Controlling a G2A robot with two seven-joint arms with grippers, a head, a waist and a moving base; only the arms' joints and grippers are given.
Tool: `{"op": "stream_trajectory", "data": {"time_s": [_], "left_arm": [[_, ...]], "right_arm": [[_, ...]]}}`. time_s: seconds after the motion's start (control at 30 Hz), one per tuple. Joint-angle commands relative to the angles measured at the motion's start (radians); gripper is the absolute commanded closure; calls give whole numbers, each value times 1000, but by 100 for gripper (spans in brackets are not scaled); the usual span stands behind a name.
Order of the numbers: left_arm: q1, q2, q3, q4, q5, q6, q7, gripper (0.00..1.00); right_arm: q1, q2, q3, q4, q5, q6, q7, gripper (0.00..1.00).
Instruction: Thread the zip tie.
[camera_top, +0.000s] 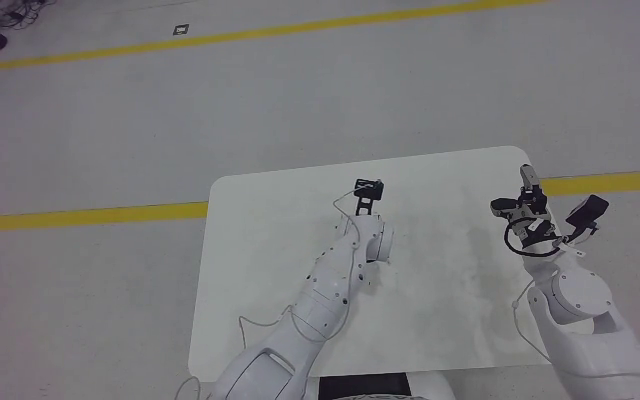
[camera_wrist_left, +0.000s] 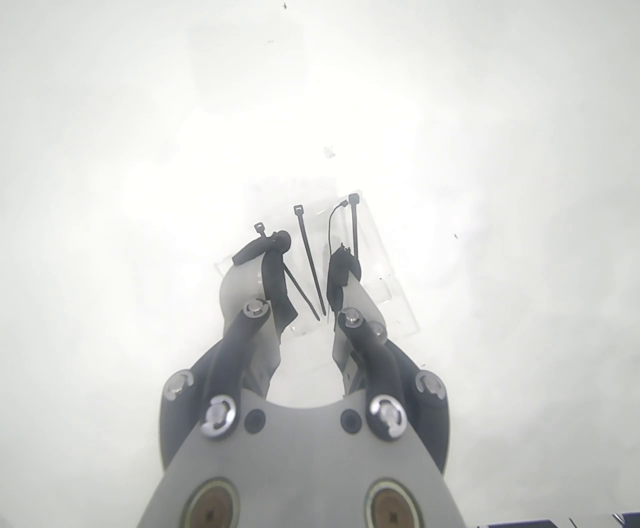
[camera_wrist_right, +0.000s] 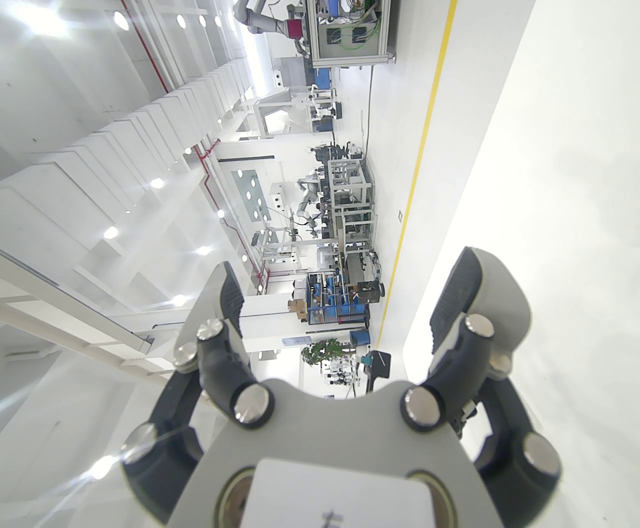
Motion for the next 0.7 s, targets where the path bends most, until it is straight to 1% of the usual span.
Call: {"op": "stream_trajectory", "data": {"time_s": [0.0, 0.1, 0.23, 0.5, 0.67], "left_arm": [[0, -3, -1, 3, 0, 0, 5, 80], [7, -6, -10, -6, 0, 0, 17, 81], [19, -6, -15, -19, 0, 0, 25, 82], [41, 5, -27, -57, 0, 0, 32, 82], [44, 13, -26, -66, 0, 0, 28, 82]], "right_arm": [[0, 0, 0, 0, 0, 0, 0, 0], [0, 0, 0, 0, 0, 0, 0, 0], [0, 0, 0, 0, 0, 0, 0, 0], [0, 0, 0, 0, 0, 0, 0, 0], [0, 0, 0, 0, 0, 0, 0, 0]]}}
